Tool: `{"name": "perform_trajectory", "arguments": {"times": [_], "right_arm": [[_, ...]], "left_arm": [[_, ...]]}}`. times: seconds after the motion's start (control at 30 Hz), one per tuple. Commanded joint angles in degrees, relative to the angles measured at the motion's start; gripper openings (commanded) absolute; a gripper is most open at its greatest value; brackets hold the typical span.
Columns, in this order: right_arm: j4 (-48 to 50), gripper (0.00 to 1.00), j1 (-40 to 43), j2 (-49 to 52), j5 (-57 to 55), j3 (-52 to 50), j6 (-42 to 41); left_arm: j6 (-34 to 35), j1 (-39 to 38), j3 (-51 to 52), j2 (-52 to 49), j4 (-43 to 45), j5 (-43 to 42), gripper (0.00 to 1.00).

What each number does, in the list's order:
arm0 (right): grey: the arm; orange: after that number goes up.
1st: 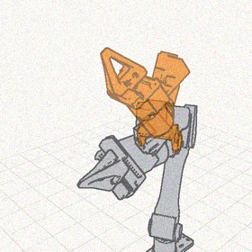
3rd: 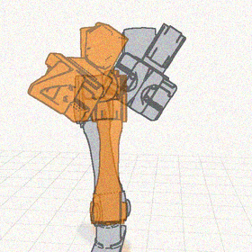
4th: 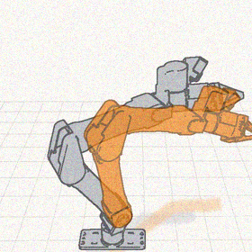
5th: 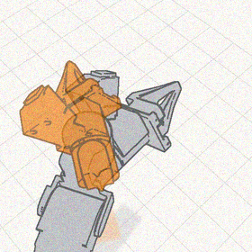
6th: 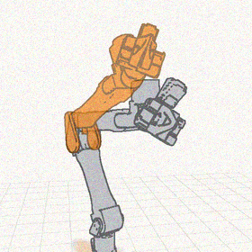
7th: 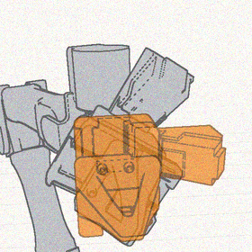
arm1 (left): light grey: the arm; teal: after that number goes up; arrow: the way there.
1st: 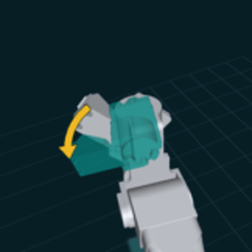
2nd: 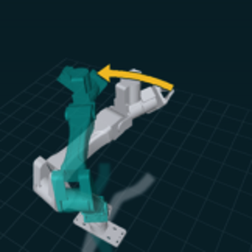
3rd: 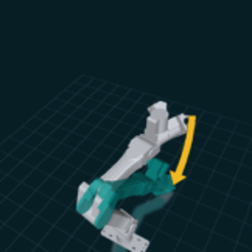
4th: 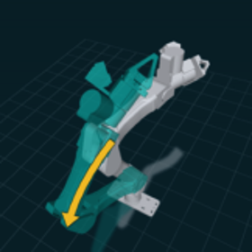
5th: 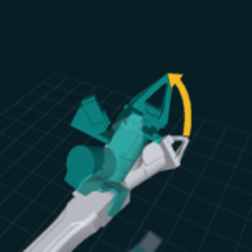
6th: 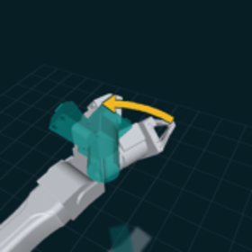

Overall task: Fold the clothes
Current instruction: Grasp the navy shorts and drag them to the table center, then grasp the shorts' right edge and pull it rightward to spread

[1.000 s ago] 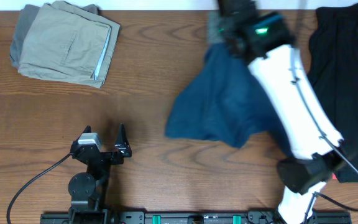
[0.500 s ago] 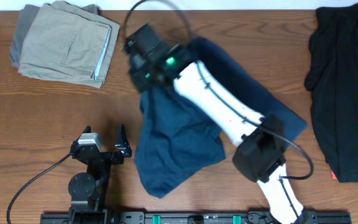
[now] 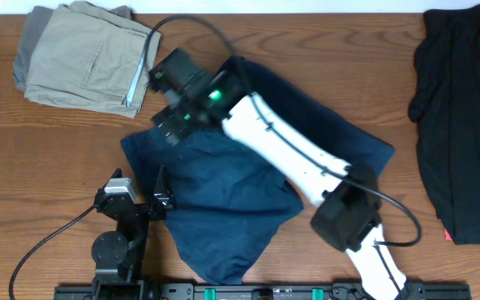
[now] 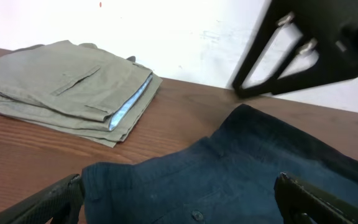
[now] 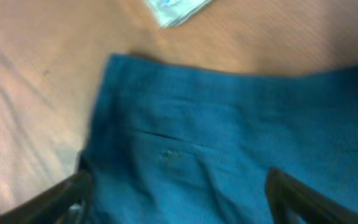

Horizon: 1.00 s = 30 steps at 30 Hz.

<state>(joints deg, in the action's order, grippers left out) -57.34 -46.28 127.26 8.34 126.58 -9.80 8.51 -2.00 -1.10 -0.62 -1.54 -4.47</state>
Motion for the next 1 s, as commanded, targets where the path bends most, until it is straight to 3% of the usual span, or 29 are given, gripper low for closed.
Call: {"name": "perform_trajectory", "arguments": {"times": [0.0,0.3,0.4,0.5,0.6,0.97], "right_arm": [[-3.3,0.99,5.9,-7.6,-2.5,1.2,-2.8],[-21.6,0.99,17.0,-13.9,-2.8,1.2,-3.4],[-28.8,0.99,19.0,-13.7,-7.1,1.0,-3.6],[-33.3,0.99,20.9,-13.7,-16.9,-0.1,-9.2],[-34.6,0.99,23.1,-13.7,-23.5,-2.1,-14.1],[-32.4,0.99,37.3,-13.7,-25.4,-17.6,-21.5]], "left_arm": [[-1.0,-0.2,0.9,0.4,-2.1,-0.7,0.98],[-1.0,-0.2,0.9,0.4,-2.1,-0.7,0.98],[-1.0,-0.2,0.9,0.4,-2.1,-0.7,0.98],[-1.0,-0.2,0.9,0.4,-2.1,-0.7,0.98],[-1.0,-0.2,0.9,0.4,-2.0,-0.7,0.98],[-1.0,-0.2,0.9,0.4,-2.1,-0.7,0.98]]}}
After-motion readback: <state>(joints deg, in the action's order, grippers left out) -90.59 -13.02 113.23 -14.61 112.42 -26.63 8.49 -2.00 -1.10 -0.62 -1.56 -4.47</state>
